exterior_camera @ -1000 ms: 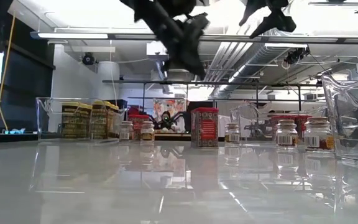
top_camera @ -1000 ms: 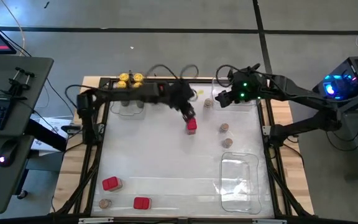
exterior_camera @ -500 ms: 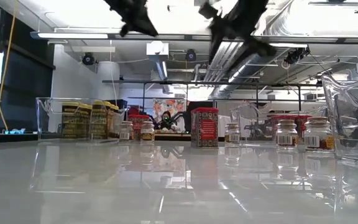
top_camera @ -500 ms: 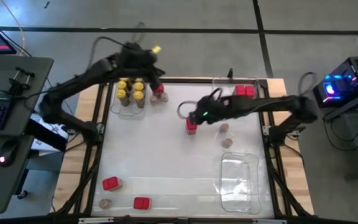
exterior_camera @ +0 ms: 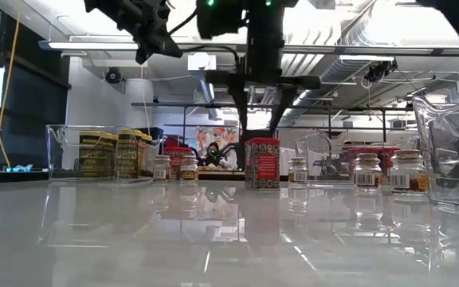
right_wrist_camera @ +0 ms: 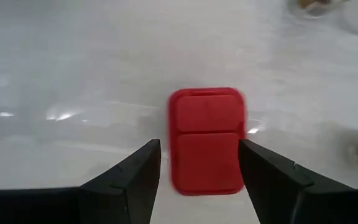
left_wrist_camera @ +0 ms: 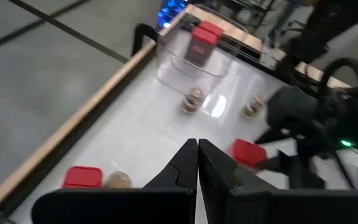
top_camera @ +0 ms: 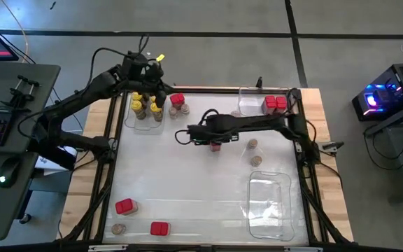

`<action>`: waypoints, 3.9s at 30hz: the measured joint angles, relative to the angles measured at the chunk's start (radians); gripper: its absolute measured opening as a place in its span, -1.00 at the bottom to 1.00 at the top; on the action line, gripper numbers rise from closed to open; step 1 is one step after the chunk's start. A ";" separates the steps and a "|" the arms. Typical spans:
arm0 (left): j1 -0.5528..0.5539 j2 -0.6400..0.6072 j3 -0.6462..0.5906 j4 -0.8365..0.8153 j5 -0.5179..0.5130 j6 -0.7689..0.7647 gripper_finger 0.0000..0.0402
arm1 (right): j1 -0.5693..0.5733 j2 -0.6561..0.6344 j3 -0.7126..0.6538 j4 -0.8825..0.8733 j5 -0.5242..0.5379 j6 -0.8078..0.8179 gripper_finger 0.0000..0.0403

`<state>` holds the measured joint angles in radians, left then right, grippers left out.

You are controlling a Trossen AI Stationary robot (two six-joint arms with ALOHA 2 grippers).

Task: Sort spices by type
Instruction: Put the red seasoning can into the top right transparent bin

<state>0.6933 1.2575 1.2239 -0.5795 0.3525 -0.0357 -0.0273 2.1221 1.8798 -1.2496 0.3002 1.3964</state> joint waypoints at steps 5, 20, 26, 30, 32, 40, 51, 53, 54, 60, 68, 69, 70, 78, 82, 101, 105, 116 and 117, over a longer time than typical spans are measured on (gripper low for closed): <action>0.000 0.000 0.000 0.010 0.031 0.000 -1.00 | -0.001 0.064 0.117 -0.123 0.031 0.019 0.05; 0.000 0.001 0.000 0.009 0.031 0.007 -1.00 | -0.023 0.067 0.164 -0.060 0.021 -0.055 0.05; 0.000 0.001 0.000 0.009 0.031 0.013 -1.00 | -0.039 0.068 0.164 -0.133 0.029 -0.004 0.13; 0.000 0.001 0.000 0.008 0.031 0.015 -1.00 | -0.040 0.068 0.163 -0.139 0.025 -0.027 0.32; 0.000 0.001 0.000 0.008 0.031 0.026 -1.00 | -0.040 0.068 0.163 -0.136 0.001 -0.049 0.38; 0.000 0.001 0.000 0.009 0.030 0.039 -1.00 | -0.033 0.068 0.163 -0.119 -0.076 -0.036 0.42; 0.000 0.001 0.000 0.007 0.030 0.038 -1.00 | -0.046 0.067 0.080 -0.099 -0.126 -0.019 0.42; 0.000 0.001 0.000 0.007 0.030 0.038 -1.00 | -0.051 0.067 0.066 -0.087 -0.126 -0.025 0.42; 0.000 0.001 0.000 0.007 0.030 0.038 -1.00 | -0.053 0.067 0.062 -0.074 -0.126 -0.028 0.42; 0.000 0.001 0.000 0.007 0.030 0.039 -1.00 | -0.070 0.066 0.031 0.027 -0.126 -0.043 0.42; 0.000 0.001 0.000 0.002 0.030 0.039 -1.00 | -0.085 0.066 -0.066 0.062 -0.156 -0.036 0.40; 0.000 0.001 0.000 0.002 0.030 0.039 -1.00 | -0.085 0.066 -0.072 0.069 -0.156 -0.041 0.37; 0.000 0.001 0.000 0.002 0.030 0.039 -1.00 | -0.085 0.067 -0.073 0.074 -0.156 -0.044 0.33; 0.000 0.001 0.000 0.002 0.027 0.040 -1.00 | -0.075 0.057 0.056 -0.049 -0.148 -0.169 0.02; 0.000 0.001 0.000 0.004 0.026 0.040 -1.00 | -0.080 0.010 0.184 -0.285 -0.047 -0.244 0.02; 0.005 0.001 0.001 0.004 -0.077 -0.207 -1.00 | -0.619 -0.570 -0.565 0.152 -0.008 -0.550 0.02; 0.001 0.001 0.001 0.006 -0.111 -0.305 -1.00 | -0.694 -0.578 -0.681 0.271 -0.062 -0.630 0.02; -0.084 0.001 0.001 0.005 -0.221 -0.404 -1.00 | -0.776 -0.549 -0.755 0.416 -0.105 -0.678 0.02; -0.088 0.001 0.001 0.005 -0.222 -0.400 -1.00 | -0.780 -0.548 -0.755 0.418 -0.112 -0.679 0.02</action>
<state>0.6049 1.2583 1.2247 -0.5746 0.1306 -0.4356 -0.8072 1.5738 1.1252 -0.8315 0.1877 0.7177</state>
